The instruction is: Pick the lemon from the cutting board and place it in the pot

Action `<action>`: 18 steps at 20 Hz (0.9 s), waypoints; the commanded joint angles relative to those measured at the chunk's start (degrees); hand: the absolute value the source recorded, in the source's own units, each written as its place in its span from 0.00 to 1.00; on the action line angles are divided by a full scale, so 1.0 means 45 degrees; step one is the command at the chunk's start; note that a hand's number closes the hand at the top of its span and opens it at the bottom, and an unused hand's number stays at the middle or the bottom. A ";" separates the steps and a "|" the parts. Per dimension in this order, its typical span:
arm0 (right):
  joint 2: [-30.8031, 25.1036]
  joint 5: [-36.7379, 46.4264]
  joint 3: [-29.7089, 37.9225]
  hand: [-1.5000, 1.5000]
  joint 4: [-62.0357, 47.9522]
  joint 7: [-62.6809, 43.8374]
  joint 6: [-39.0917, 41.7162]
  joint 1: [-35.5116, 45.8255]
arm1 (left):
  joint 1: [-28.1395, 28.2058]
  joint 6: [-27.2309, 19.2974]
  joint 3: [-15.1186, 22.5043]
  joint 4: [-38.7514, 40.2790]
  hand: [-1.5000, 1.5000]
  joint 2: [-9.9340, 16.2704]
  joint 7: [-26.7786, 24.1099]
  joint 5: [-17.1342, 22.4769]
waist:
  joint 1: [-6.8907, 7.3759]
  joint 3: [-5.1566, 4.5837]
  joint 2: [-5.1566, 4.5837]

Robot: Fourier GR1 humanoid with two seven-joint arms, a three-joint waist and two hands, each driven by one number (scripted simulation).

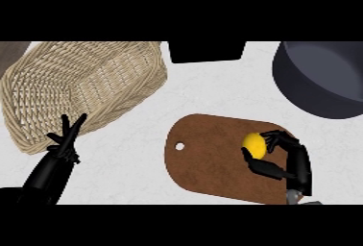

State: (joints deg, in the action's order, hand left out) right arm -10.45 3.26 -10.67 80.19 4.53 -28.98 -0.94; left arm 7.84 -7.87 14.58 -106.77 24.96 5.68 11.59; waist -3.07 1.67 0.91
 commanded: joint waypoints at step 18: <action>-0.8433 -0.3503 0.6989 1.00 -0.4972 0.5896 0.7169 -0.0115 | -0.0095 0.0800 0.0368 0.2235 0.50 -0.0309 0.0782 0.0649 | 0.0108 -0.0350 -0.0491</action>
State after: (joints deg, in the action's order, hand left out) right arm -44.49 -13.74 18.47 61.76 26.88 2.06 -2.12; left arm 9.07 -6.96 15.20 -108.66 24.57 6.28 11.98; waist -2.90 1.45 0.35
